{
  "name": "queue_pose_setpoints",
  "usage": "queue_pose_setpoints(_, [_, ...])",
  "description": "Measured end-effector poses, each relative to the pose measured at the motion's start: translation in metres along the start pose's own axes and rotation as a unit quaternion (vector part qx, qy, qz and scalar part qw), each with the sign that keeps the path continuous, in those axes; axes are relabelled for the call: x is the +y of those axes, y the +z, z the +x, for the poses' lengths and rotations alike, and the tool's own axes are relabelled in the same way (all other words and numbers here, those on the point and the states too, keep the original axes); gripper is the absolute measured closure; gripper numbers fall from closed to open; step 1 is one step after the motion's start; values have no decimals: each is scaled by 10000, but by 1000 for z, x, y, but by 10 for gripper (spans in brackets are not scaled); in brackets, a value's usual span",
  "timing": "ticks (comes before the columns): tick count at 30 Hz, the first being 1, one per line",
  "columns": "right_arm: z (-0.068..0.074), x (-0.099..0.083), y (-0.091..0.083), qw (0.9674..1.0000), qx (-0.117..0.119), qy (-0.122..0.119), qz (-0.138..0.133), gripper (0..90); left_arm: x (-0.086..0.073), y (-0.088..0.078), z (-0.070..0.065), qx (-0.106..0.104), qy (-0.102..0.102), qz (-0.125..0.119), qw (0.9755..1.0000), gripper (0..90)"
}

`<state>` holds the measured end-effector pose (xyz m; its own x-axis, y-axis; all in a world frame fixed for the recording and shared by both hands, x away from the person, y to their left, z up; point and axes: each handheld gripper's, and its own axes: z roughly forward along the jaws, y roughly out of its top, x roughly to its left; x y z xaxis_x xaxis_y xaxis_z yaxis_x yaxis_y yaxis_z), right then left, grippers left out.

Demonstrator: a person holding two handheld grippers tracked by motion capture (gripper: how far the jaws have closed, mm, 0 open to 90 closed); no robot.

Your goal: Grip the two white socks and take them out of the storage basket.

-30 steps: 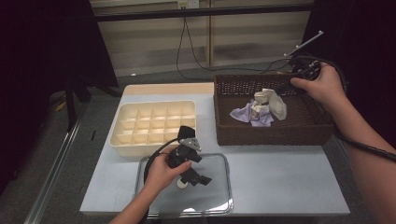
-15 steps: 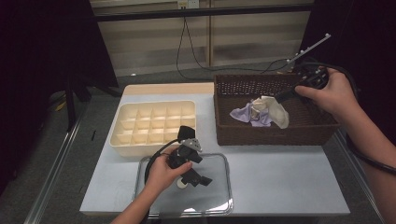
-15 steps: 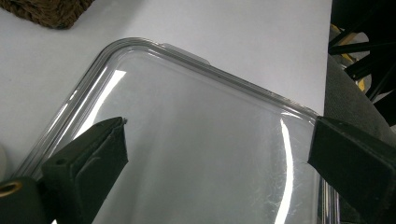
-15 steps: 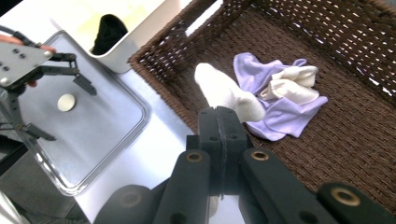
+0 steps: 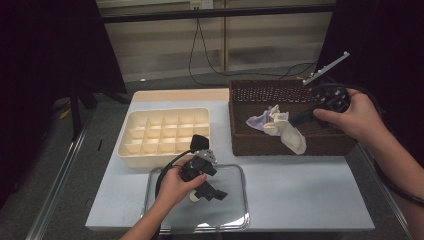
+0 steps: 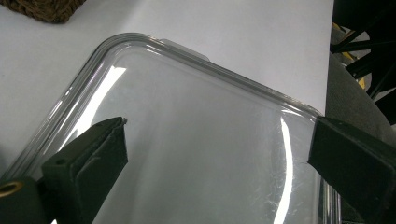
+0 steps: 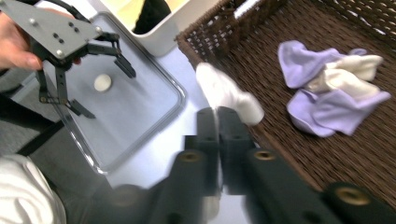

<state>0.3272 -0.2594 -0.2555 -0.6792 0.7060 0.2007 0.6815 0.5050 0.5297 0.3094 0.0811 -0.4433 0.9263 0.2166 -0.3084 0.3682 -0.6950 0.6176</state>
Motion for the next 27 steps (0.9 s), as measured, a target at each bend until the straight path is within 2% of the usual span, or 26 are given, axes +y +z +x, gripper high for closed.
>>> queue_pose_setpoints(1, [-1, -1, 3, 10000, 12, 42, -33, 779, 0, 0, 0, 12, 15, 19, 10000, 43])
queue_pose_setpoints(2, [-2, -3, 6, 10000, -47, 35, -7, 664, 0, 0, 1, 15, 36, 38, 10000, 43])
queue_pose_setpoints(3, [-4, -4, 10, 9998, -199, 60, -38, 582, 0, 1, 0, 9, 18, 37, 10000, 43])
queue_pose_setpoints(5, [-9, -5, 17, 9997, -238, 106, 31, 554, 0, 1, 0, 3, 24, 45, 10000, 43])
queue_pose_setpoints(7, [-14, -5, 22, 9992, -360, 175, 0, 482, 0, 1, 1, -11, 17, 27, 10000, 44])
queue_pose_setpoints(10, [-25, -4, 31, 9987, -413, 290, -59, 408, 0, 1, 1, -9, 13, 3, 10000, 43])
queue_pose_setpoints(19, [-59, 2, 58, 9966, -598, 563, -10, 319, 0, 0, 2, -13, 21, 10, 10000, 43])
queue_pose_setpoints(27, [-82, 9, 83, 9947, -727, 711, 134, 297, 0, 1, 1, -39, 16, 5, 10000, 43])
